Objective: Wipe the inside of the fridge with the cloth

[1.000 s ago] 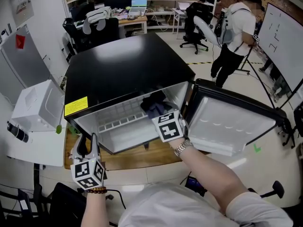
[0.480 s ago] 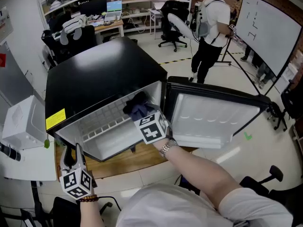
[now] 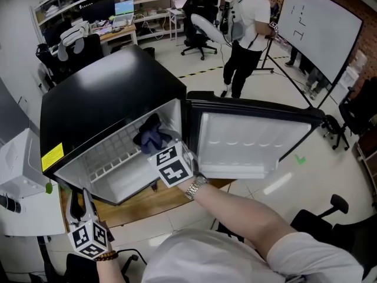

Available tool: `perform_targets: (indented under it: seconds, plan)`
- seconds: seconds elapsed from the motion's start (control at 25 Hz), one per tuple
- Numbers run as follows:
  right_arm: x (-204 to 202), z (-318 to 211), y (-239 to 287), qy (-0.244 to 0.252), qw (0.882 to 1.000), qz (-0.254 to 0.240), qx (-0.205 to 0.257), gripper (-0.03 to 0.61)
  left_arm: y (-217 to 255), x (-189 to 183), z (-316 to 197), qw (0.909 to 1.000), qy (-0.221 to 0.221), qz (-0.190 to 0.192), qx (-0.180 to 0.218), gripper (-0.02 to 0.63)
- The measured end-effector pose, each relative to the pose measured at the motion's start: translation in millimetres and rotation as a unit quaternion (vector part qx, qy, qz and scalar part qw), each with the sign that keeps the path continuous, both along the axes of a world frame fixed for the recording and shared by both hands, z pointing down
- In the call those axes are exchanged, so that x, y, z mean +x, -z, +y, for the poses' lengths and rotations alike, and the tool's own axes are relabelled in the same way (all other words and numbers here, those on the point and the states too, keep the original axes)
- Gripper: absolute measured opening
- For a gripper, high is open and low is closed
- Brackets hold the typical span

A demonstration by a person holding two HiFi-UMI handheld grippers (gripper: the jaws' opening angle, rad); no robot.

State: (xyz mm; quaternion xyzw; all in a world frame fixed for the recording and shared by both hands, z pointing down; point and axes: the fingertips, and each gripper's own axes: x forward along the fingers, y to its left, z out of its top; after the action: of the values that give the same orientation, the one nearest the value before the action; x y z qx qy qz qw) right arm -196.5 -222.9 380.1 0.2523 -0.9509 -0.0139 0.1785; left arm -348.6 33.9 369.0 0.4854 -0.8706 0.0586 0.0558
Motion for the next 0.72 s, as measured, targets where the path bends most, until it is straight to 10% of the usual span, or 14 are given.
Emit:
perform_targets:
  seconds: [0.2, 0.72]
  plan:
    - [1, 22, 20, 0.044, 0.999, -0.026, 0.005, 0.103, 1, 32, -2, 0.9995, -0.013, -0.028, -0.003, 0.112]
    - [23, 69, 51, 0.154, 0.986, -0.051, 0.039, 0.103, 7, 123, -97, 0.9738, -0.224, 0.034, 0.026, 0.188]
